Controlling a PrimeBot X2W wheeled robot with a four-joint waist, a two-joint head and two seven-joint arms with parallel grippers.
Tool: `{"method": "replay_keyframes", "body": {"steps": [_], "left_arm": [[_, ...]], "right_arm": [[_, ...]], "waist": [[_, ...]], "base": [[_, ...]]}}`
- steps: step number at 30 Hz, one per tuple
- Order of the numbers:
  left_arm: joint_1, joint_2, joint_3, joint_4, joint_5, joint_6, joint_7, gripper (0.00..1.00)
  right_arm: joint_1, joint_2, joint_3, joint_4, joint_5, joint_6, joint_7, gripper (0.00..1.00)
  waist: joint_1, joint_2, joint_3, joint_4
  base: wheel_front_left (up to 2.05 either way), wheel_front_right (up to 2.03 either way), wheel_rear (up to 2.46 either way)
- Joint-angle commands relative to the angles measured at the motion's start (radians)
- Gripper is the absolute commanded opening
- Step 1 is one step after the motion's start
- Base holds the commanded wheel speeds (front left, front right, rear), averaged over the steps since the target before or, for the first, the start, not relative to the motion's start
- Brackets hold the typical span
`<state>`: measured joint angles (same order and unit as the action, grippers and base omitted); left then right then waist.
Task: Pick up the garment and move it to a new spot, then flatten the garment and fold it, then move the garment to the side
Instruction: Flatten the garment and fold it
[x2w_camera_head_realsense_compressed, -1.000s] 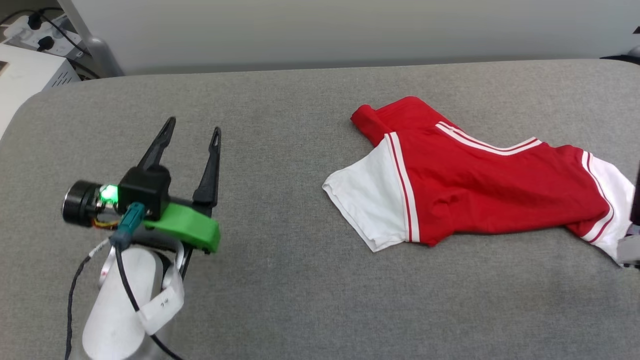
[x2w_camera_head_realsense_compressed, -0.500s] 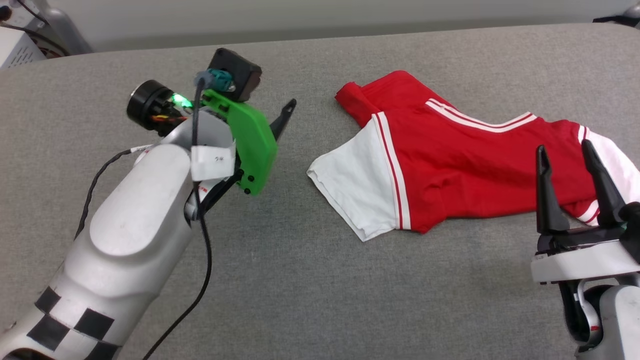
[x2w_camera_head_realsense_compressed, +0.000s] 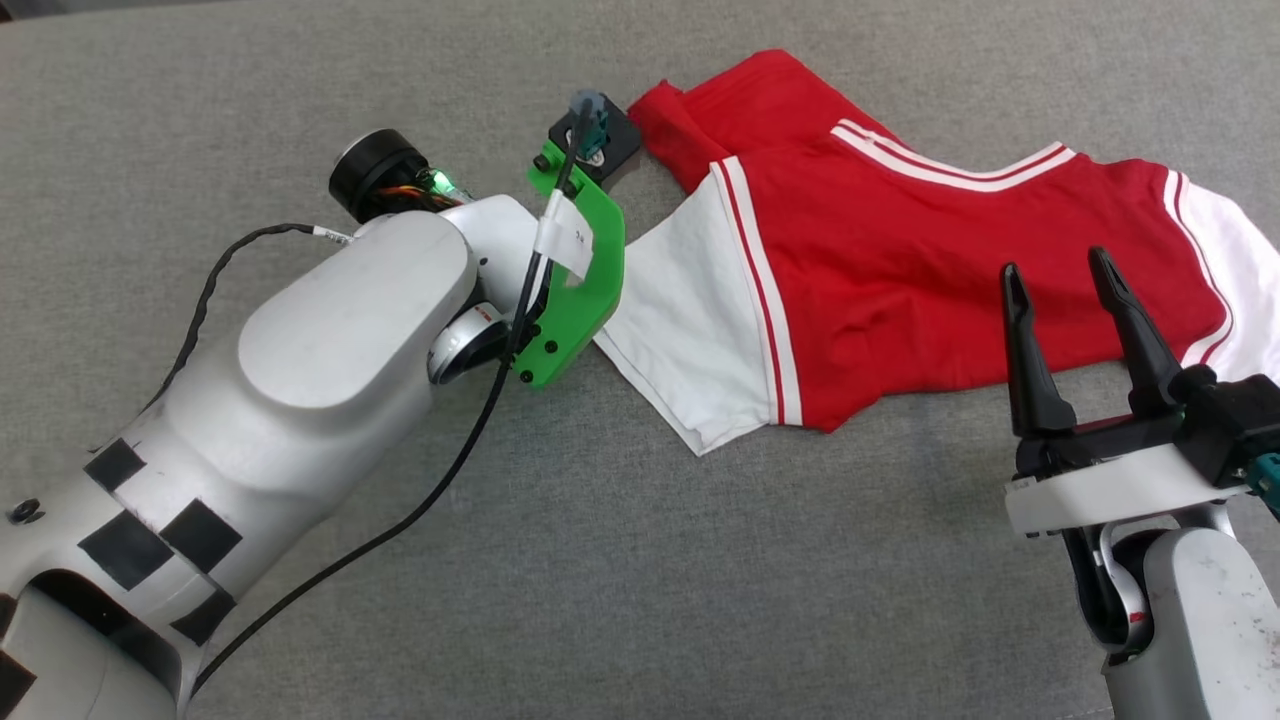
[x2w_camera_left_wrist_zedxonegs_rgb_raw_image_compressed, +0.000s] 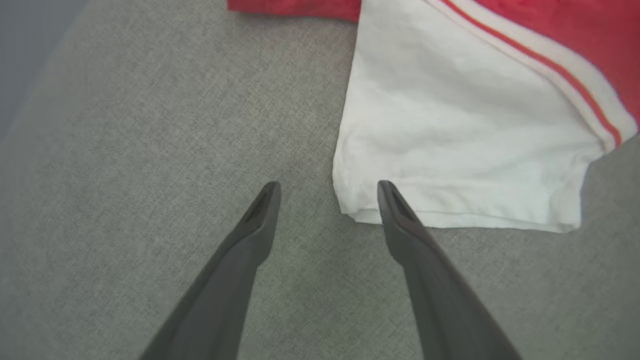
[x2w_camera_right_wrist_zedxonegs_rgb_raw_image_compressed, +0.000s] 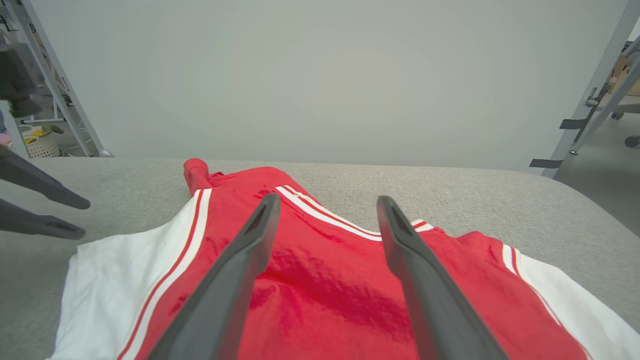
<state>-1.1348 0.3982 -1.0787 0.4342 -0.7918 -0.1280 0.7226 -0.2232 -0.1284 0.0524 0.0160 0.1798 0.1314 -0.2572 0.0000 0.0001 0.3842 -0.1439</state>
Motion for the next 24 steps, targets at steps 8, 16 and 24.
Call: {"method": "replay_keyframes", "body": {"steps": [8, 16, 24], "left_arm": [[-0.026, 0.007, -0.154, 0.061, -0.084, -0.003, -0.019, 1.00], [-0.009, 0.055, -0.191, 0.047, -0.129, -0.003, -0.113, 0.00], [0.045, 0.167, -0.130, 0.035, -0.217, -0.003, -0.303, 0.00]], "right_arm": [[-0.045, 0.014, 0.005, 0.017, -0.001, -0.001, -0.005, 1.00], [-0.034, 0.009, -0.048, 0.019, 0.014, -0.001, -0.005, 1.00], [-0.014, -0.057, -0.158, -0.001, 0.043, -0.001, -0.005, 1.00]], "waist": [[0.0000, -0.0001, 0.078, -0.044], [0.0000, -0.0001, 0.030, -0.008], [0.0000, -0.0001, -0.072, 0.045]], "base": [[0.00, 0.00, 0.00], [0.00, 0.00, 0.00], [0.00, 0.00, 0.00]]}}
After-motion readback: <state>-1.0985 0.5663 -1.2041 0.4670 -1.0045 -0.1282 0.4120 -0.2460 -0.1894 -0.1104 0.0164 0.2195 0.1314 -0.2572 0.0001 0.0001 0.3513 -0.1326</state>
